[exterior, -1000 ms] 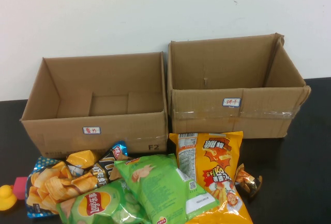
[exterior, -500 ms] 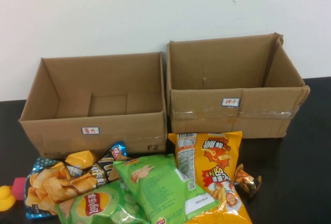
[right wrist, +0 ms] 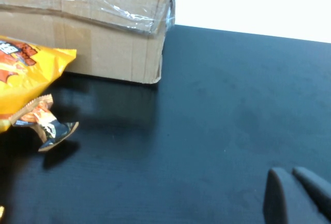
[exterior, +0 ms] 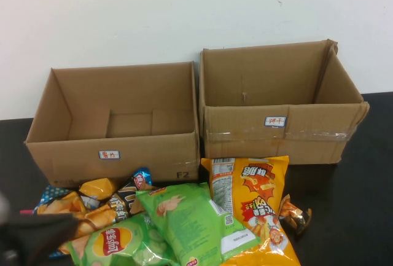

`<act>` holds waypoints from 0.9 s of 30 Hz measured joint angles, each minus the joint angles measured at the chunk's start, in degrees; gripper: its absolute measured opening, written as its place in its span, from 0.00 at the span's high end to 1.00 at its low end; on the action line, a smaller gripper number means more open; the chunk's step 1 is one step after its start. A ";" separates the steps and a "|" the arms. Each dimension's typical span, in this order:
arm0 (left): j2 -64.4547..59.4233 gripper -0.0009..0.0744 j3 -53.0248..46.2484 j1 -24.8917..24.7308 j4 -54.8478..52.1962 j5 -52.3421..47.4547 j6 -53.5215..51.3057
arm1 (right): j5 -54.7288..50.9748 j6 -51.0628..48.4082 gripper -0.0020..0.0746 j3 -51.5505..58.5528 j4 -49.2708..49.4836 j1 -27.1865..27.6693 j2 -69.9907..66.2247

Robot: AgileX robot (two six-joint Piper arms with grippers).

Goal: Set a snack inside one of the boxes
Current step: Pick up the potato chip

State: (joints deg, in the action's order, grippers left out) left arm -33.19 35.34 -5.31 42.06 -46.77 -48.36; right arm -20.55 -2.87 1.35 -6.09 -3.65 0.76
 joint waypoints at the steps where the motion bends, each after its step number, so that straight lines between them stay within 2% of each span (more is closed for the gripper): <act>1: -2.62 0.99 1.34 -1.73 -0.33 -0.83 -2.42 | 0.00 0.00 0.98 0.00 0.00 0.00 0.00; 7: -14.07 0.99 3.51 -12.63 -6.00 -2.02 -10.32 | 0.00 0.00 0.98 0.00 0.00 0.00 0.00; 14: -22.14 0.98 3.61 -26.84 -15.79 5.65 -10.20 | 0.00 0.00 0.98 0.00 0.00 0.00 0.00; 16: -24.80 0.93 3.61 -31.07 -19.87 8.23 -9.16 | 0.00 0.00 0.98 0.00 0.00 0.00 0.00; 18: -27.53 0.82 3.61 -34.45 -23.61 9.33 -8.41 | 0.00 0.00 0.98 0.00 0.00 0.00 0.00; 22: -33.97 0.40 3.63 -39.77 -31.52 10.28 -5.08 | 0.00 -0.10 0.97 0.00 0.00 0.00 0.00; 24: -36.90 0.23 3.63 -41.48 -34.97 11.86 -2.95 | 0.00 -0.10 0.98 0.00 0.00 0.00 0.00; 27: -41.15 0.12 3.63 -42.36 -39.76 15.89 0.16 | 0.00 -0.13 0.97 0.00 0.00 0.00 0.00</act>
State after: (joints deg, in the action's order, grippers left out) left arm -74.34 38.97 -47.67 2.30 -30.88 -48.19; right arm -20.55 -3.00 1.35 -6.09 -3.65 0.76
